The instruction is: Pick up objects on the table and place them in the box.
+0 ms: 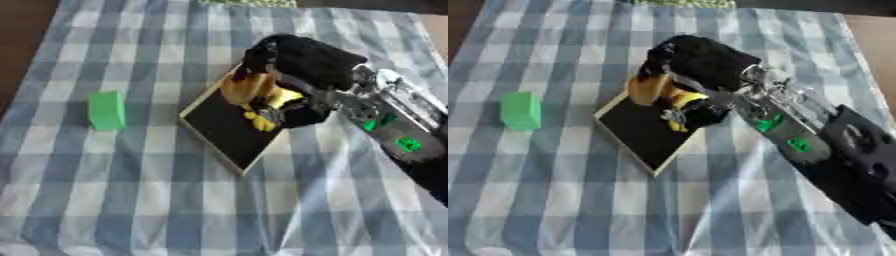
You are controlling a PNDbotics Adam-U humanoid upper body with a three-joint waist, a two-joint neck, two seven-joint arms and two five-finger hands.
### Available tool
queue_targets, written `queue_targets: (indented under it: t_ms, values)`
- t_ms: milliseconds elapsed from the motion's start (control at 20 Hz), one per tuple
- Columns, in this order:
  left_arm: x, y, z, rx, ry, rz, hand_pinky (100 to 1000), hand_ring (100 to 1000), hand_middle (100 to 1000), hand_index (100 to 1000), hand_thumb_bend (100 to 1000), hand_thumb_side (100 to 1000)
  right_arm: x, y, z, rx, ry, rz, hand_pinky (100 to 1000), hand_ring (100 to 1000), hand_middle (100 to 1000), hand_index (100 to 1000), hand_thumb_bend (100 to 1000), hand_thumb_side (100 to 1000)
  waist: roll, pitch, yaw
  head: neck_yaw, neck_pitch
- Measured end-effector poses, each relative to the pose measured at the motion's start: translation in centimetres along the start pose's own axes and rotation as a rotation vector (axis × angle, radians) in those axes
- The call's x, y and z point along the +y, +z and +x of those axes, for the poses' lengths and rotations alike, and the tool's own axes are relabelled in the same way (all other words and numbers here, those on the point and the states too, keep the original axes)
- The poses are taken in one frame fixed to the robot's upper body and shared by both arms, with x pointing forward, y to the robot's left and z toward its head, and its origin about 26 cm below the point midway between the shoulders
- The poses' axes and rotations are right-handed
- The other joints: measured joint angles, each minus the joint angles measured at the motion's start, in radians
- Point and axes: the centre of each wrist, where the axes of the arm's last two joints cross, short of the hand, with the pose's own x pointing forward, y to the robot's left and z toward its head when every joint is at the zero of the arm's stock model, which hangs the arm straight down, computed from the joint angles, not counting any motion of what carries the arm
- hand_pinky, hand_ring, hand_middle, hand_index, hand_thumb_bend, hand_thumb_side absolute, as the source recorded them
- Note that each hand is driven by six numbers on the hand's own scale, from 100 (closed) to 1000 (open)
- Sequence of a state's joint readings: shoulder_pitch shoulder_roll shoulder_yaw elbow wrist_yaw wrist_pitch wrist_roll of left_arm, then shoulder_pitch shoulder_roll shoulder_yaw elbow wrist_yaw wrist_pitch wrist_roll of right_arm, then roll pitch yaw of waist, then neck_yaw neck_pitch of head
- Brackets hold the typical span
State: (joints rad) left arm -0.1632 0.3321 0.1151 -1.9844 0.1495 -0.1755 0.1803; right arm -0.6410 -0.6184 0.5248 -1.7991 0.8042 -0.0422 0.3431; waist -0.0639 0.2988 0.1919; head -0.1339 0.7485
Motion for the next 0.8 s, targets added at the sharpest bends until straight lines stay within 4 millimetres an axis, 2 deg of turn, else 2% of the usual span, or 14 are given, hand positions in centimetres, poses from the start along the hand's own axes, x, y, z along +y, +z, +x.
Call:
queue_targets:
  t_ms: [350, 400, 450, 550, 650, 700, 800]
  values:
    - [-0.2, 0.1, -0.1, 0.005, 0.01, -0.001, 693, 819, 703, 813, 100, 721, 3.5, -1.3, 0.0, -0.015, -0.011, 0.115, 873, 857, 738, 813, 100, 100, 0.0, 0.0, 0.0, -0.001, 0.004]
    - [-0.2, 0.1, -0.1, 0.006, 0.011, -0.002, 693, 819, 703, 813, 100, 721, 3.8, -1.5, -0.1, -0.018, -0.011, 0.129, 874, 875, 763, 831, 100, 100, 0.0, 0.0, 0.0, -0.001, 0.005]
    - [-0.2, 0.1, -0.1, 0.006, 0.012, -0.002, 693, 820, 703, 813, 100, 721, 4.1, -1.6, -0.1, -0.021, -0.011, 0.139, 887, 922, 831, 869, 100, 109, 0.0, 0.0, 0.0, -0.001, 0.007]
    - [-0.2, 0.1, -0.1, 0.006, 0.013, -0.002, 693, 820, 703, 813, 100, 721, 4.5, -1.7, -0.2, -0.023, -0.003, 0.159, 910, 982, 910, 912, 100, 340, 0.0, 0.0, 0.0, -0.001, 0.007]
    - [-0.2, 0.1, -0.1, 0.006, 0.013, -0.002, 693, 820, 703, 813, 100, 721, 4.7, -1.7, -0.3, -0.022, 0.011, 0.171, 927, 1000, 941, 931, 100, 462, 0.0, 0.0, 0.0, -0.001, 0.007]
    - [-0.2, 0.1, -0.1, 0.006, 0.013, -0.002, 693, 820, 703, 813, 100, 721, 4.8, -1.7, -0.3, -0.021, 0.016, 0.174, 941, 1000, 958, 943, 100, 558, 0.0, 0.0, 0.0, -0.001, 0.007]
    - [-0.2, 0.1, -0.1, 0.006, 0.013, -0.002, 694, 821, 704, 814, 100, 722, 4.8, -1.6, -0.3, -0.014, 0.029, 0.172, 959, 1000, 974, 958, 100, 643, 0.0, 0.0, 0.0, -0.001, 0.007]
